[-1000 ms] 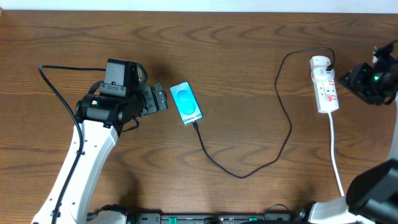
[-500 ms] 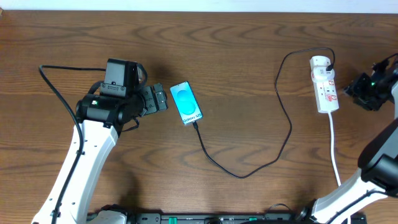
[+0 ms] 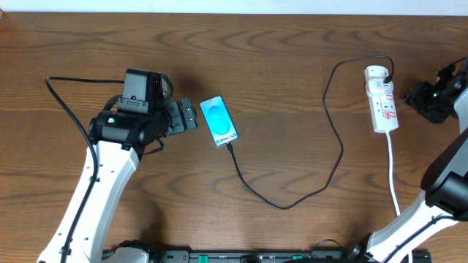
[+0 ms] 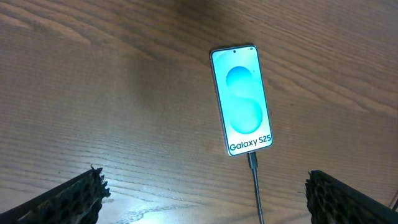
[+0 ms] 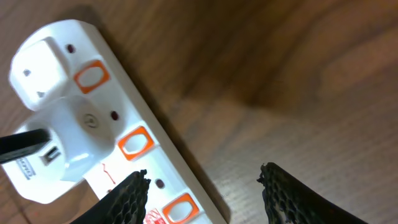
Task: Plug charger to phone and switch on socket
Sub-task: 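Position the right gripper over the power strip's orange switch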
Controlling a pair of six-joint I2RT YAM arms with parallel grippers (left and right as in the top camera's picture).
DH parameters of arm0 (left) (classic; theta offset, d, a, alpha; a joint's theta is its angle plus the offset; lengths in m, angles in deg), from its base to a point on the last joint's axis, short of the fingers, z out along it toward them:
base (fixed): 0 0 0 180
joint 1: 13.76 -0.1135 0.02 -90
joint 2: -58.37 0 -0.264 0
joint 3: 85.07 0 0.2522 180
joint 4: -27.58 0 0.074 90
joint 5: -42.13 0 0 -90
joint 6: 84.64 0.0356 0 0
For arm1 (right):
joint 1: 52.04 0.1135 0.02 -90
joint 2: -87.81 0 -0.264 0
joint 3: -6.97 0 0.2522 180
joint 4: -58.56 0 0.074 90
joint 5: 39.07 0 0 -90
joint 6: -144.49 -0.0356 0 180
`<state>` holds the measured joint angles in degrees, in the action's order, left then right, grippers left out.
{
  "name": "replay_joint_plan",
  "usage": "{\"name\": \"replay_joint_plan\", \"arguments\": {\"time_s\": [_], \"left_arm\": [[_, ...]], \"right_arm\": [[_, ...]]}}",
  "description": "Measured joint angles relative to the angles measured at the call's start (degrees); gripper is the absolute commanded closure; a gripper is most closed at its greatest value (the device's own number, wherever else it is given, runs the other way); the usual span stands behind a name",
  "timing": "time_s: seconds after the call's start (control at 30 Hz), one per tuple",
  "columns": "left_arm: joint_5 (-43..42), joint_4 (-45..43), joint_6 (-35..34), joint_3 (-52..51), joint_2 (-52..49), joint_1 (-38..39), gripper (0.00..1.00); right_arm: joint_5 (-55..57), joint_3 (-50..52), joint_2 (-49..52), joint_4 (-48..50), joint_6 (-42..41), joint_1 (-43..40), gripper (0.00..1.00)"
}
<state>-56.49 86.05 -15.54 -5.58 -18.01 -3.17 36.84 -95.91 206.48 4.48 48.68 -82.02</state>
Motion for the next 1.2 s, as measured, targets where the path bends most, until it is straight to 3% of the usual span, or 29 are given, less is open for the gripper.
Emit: {"name": "replay_joint_plan", "arguments": {"time_s": [1.2], "left_arm": [[0.0,0.0,0.0,0.0,0.0,0.0,0.01]], "right_arm": [[2.8,0.0,3.9,5.4,9.9,3.6,0.41]]}}
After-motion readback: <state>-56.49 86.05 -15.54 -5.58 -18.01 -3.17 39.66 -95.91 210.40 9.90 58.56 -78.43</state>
